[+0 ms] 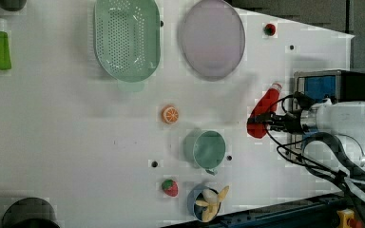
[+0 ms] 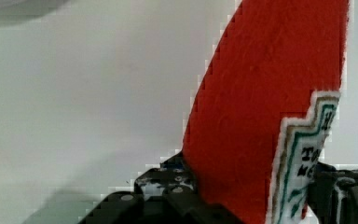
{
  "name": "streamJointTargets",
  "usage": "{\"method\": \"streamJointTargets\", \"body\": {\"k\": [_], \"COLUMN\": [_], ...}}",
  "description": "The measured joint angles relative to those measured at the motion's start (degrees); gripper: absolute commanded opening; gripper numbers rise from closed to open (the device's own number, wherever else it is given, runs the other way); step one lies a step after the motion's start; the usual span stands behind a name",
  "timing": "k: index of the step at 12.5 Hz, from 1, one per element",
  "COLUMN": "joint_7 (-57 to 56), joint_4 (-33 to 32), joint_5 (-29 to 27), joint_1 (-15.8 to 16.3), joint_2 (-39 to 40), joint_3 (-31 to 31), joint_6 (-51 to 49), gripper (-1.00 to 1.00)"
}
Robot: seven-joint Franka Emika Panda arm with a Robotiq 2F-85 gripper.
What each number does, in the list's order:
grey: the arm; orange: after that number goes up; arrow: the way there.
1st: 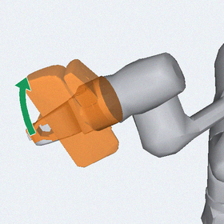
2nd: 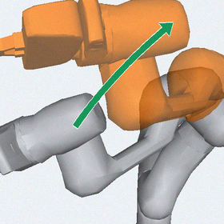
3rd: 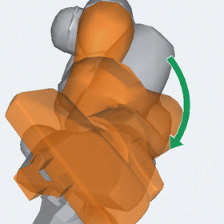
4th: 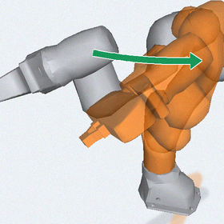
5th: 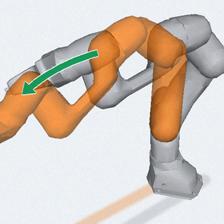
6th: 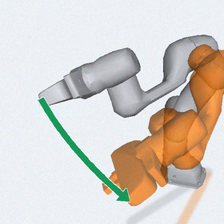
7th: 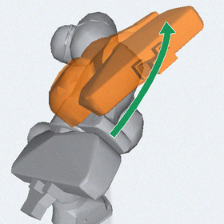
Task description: Pick ketchup from plate and place it on table.
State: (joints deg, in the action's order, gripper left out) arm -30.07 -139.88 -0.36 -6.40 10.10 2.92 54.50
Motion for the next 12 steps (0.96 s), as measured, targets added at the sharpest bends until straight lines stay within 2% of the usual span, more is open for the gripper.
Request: {"method": "streamJointTargets", "body": {"k": [2,3,8,12], "joint_7": [0.1,0.1,3.1,15.2], "joint_4": [-0.1,0.1,0.7,7.4], "joint_5": [0.0,0.1,0.2,0.4], "joint_1": [0.1,0.1,-0.1,0.2], "joint_2": [-0.3,-0.5,-7.7,-15.7], "joint_3": [-0.1,-0.1,-0.4,0.5], "joint_6": [0.4,0.5,-1.9,-17.8], "gripper": [0.95,1.0,1.0,1.0]}}
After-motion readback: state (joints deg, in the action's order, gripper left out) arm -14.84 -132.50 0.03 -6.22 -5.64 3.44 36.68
